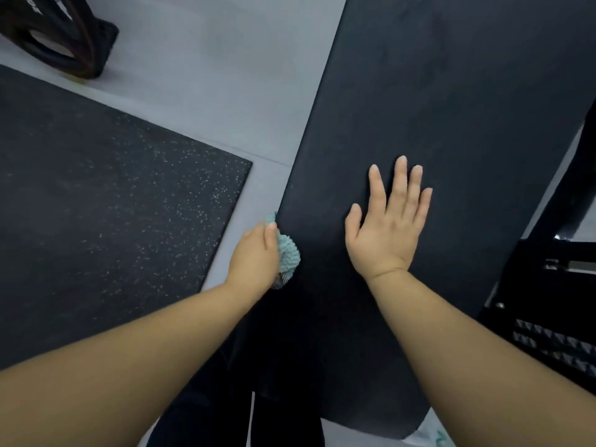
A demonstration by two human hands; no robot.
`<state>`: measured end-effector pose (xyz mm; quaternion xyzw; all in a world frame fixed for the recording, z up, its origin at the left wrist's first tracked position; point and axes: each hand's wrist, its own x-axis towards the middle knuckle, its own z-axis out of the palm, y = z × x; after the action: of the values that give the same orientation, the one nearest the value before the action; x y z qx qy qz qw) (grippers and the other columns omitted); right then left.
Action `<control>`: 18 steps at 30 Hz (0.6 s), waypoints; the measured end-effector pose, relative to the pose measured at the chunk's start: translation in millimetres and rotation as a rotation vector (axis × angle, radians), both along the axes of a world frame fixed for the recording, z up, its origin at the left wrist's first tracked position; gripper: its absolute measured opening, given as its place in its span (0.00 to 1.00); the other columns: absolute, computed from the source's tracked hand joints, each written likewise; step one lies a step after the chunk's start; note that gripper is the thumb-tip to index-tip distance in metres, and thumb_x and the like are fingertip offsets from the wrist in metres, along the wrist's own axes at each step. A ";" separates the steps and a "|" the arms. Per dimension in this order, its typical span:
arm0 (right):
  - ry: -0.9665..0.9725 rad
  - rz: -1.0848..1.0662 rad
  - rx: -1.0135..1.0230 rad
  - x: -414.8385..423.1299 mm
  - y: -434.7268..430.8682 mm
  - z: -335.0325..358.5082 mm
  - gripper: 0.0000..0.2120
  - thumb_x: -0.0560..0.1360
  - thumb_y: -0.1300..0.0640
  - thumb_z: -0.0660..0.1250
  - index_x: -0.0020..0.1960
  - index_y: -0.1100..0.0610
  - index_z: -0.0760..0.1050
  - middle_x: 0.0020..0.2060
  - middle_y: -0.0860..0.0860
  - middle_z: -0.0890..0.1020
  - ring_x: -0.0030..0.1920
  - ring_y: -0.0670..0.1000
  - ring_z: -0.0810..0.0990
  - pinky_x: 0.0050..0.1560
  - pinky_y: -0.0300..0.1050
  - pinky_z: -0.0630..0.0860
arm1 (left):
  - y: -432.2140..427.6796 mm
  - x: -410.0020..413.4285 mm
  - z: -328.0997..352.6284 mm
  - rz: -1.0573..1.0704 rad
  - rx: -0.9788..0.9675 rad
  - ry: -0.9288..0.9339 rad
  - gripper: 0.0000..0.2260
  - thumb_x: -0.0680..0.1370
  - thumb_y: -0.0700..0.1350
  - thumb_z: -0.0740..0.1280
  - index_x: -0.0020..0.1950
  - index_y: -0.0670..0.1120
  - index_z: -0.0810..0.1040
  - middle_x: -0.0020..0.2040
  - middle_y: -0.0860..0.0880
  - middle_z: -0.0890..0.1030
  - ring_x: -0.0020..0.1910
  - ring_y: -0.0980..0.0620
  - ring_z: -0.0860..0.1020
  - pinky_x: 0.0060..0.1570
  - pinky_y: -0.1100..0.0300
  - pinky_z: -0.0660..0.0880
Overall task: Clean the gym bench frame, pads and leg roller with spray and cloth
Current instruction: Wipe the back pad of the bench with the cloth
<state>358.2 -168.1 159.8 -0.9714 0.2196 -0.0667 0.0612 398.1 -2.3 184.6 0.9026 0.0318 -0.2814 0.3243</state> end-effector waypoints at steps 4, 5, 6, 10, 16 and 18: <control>-0.005 -0.005 -0.018 -0.1 -1.2 -1.4 0.27 0.76 0.49 0.54 0.74 0.55 0.59 0.75 0.60 0.56 0.75 0.61 0.52 0.73 0.56 0.43 | -28.2 35.8 2.1 0.059 -0.079 -0.095 0.14 0.83 0.44 0.48 0.45 0.42 0.69 0.51 0.38 0.76 0.52 0.42 0.73 0.51 0.54 0.65; -0.012 -0.006 -0.023 0.1 -1.6 -1.6 0.27 0.76 0.49 0.54 0.74 0.55 0.59 0.75 0.59 0.57 0.75 0.61 0.52 0.74 0.56 0.43 | -36.3 47.2 2.8 0.061 -0.109 -0.119 0.14 0.83 0.45 0.48 0.45 0.43 0.69 0.50 0.41 0.76 0.50 0.44 0.73 0.51 0.55 0.65; -0.018 -0.003 -0.029 0.4 -1.1 -2.3 0.27 0.77 0.49 0.54 0.74 0.54 0.59 0.75 0.59 0.56 0.75 0.61 0.52 0.74 0.56 0.43 | -42.1 55.5 3.5 0.065 -0.129 -0.131 0.14 0.83 0.45 0.48 0.44 0.44 0.68 0.47 0.45 0.76 0.48 0.46 0.72 0.50 0.57 0.65; -0.013 -0.009 -0.038 1.2 -0.3 -2.9 0.27 0.77 0.48 0.53 0.75 0.54 0.59 0.75 0.59 0.56 0.75 0.61 0.52 0.74 0.57 0.44 | -34.2 44.7 -2.9 0.027 -0.125 -0.182 0.16 0.83 0.47 0.47 0.46 0.43 0.71 0.45 0.49 0.74 0.47 0.50 0.70 0.49 0.59 0.65; 0.031 -0.033 -0.071 4.2 1.5 -0.2 0.27 0.77 0.49 0.53 0.75 0.56 0.59 0.75 0.61 0.57 0.75 0.63 0.54 0.73 0.61 0.48 | 44.8 -50.0 -24.5 -0.037 0.009 0.003 0.14 0.83 0.45 0.49 0.40 0.45 0.66 0.42 0.44 0.74 0.43 0.48 0.68 0.39 0.60 0.56; 0.034 -0.047 -0.038 -1.8 9.6 3.0 0.26 0.78 0.51 0.54 0.74 0.56 0.60 0.75 0.60 0.57 0.75 0.62 0.54 0.73 0.61 0.48 | 61.4 -67.6 -24.8 -0.043 0.005 0.044 0.14 0.83 0.45 0.49 0.40 0.45 0.66 0.43 0.42 0.74 0.44 0.46 0.70 0.39 0.59 0.57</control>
<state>356.4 -158.5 162.8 -0.9680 0.2419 -0.0555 0.0375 330.5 59.1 159.8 0.8975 0.0203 -0.3079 0.3151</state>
